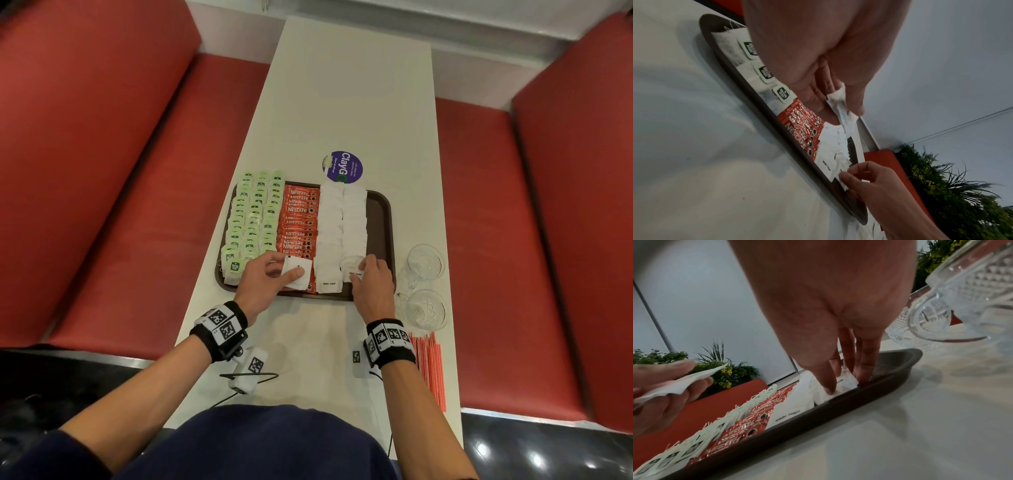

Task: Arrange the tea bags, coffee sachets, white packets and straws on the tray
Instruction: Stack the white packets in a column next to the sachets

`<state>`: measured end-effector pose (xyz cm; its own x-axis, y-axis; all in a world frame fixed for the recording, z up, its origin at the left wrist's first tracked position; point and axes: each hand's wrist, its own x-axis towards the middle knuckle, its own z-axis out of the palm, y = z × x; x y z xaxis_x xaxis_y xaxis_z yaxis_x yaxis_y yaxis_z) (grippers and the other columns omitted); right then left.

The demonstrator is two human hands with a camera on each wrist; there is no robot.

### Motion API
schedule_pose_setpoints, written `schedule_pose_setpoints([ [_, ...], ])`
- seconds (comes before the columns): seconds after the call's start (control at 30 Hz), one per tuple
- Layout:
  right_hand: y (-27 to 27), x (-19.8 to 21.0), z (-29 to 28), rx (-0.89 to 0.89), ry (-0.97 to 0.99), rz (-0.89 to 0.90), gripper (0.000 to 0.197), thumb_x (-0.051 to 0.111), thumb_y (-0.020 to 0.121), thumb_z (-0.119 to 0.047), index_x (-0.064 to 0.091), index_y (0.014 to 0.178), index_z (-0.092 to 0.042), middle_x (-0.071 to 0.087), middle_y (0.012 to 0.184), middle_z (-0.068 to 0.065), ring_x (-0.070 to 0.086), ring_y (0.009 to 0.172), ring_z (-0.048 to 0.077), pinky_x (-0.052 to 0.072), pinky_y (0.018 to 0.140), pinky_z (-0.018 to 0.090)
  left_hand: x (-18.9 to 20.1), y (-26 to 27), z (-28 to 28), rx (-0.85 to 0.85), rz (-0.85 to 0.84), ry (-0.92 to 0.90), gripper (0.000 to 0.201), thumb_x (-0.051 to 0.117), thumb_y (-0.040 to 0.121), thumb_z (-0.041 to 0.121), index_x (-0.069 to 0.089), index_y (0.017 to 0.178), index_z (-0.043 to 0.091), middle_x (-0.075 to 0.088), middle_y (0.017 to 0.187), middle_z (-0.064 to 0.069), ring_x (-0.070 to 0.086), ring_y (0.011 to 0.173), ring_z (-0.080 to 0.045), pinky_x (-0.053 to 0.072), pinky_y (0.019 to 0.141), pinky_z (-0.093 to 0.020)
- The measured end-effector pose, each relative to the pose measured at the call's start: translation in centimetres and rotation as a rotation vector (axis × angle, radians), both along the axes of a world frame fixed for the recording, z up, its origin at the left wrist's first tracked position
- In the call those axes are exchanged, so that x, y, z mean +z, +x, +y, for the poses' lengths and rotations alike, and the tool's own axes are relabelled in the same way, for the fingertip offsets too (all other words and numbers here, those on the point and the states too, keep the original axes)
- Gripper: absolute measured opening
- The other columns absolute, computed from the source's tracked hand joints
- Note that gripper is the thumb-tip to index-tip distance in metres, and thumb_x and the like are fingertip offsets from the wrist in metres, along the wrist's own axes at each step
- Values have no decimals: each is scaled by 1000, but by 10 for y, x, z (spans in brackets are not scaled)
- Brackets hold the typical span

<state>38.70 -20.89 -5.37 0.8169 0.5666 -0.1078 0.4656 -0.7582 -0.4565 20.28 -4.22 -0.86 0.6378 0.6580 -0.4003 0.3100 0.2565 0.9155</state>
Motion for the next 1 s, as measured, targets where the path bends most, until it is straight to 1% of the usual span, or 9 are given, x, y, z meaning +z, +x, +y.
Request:
schedule_pose_setpoints([
  [0.17, -10, 22, 3, -26, 181, 49, 18, 68, 106, -31, 64, 114, -17, 65, 113, 0, 62, 101, 18, 46, 83, 29, 0, 6, -5, -47, -11, -5, 20, 76, 100, 17, 71, 118, 11, 83, 103, -6, 78, 103, -29, 62, 94, -43],
  [0.27, -26, 45, 8, 41, 376, 381, 27, 74, 101, -49, 70, 107, -24, 75, 99, -11, 71, 91, 4, 57, 81, 21, 1, 11, -9, -18, -45, -39, 30, 84, 94, 18, 68, 116, 7, 79, 98, -15, 76, 93, -29, 61, 87, -45],
  [0.33, -37, 49, 8, 55, 453, 541, 32, 78, 95, -56, 72, 106, -27, 76, 94, -6, 75, 88, 10, 65, 84, 37, 3, 15, -12, -20, -59, -33, 33, 87, 90, 14, 67, 115, 5, 80, 100, -17, 75, 89, -26, 62, 82, -41],
  [0.43, -39, 49, 4, -23, 590, 623, 23, 83, 97, -41, 72, 102, -21, 74, 87, 1, 77, 81, 19, 66, 82, 54, 7, 20, -15, -27, -66, -19, 36, 88, 88, 13, 65, 114, 4, 82, 103, -10, 79, 95, -29, 64, 83, -39],
  [0.53, -25, 54, -4, -116, 648, 613, 13, 78, 102, -30, 71, 105, -20, 77, 98, 3, 78, 89, 17, 68, 80, 50, 7, 20, -14, -47, -56, -10, 27, 82, 95, 17, 67, 115, 7, 83, 105, -7, 79, 100, -30, 64, 86, -41],
  [0.67, 13, 55, -17, -38, 502, 341, 3, 68, 107, -29, 66, 109, -28, 77, 99, -8, 76, 89, 11, 68, 76, 42, 1, 13, -9, -40, -11, -4, 16, 70, 105, 22, 71, 116, 12, 82, 104, -5, 76, 102, -29, 61, 85, -42],
  [0.77, 36, 54, -18, 154, 276, 175, 6, 65, 108, -30, 70, 110, -26, 70, 97, -3, 69, 88, 17, 59, 77, 41, -5, 10, -6, -19, 2, -9, 12, 67, 107, 21, 73, 113, 13, 81, 106, -5, 76, 105, -29, 60, 86, -43],
  [0.9, 42, 46, -10, 325, -48, 158, 14, 65, 107, -21, 77, 112, -17, 63, 103, 5, 63, 98, 25, 46, 82, 35, -4, 10, -6, -19, 11, 35, 8, 72, 103, 25, 78, 106, 21, 80, 109, -2, 73, 110, -28, 58, 100, -47],
  [1.0, 40, 34, -6, 384, -183, 143, 16, 65, 106, -14, 78, 115, -13, 65, 111, 10, 65, 104, 29, 52, 87, 35, -1, 12, -6, -6, 21, 63, 7, 76, 100, 25, 81, 103, 23, 79, 106, 1, 73, 107, -23, 59, 99, -41],
])
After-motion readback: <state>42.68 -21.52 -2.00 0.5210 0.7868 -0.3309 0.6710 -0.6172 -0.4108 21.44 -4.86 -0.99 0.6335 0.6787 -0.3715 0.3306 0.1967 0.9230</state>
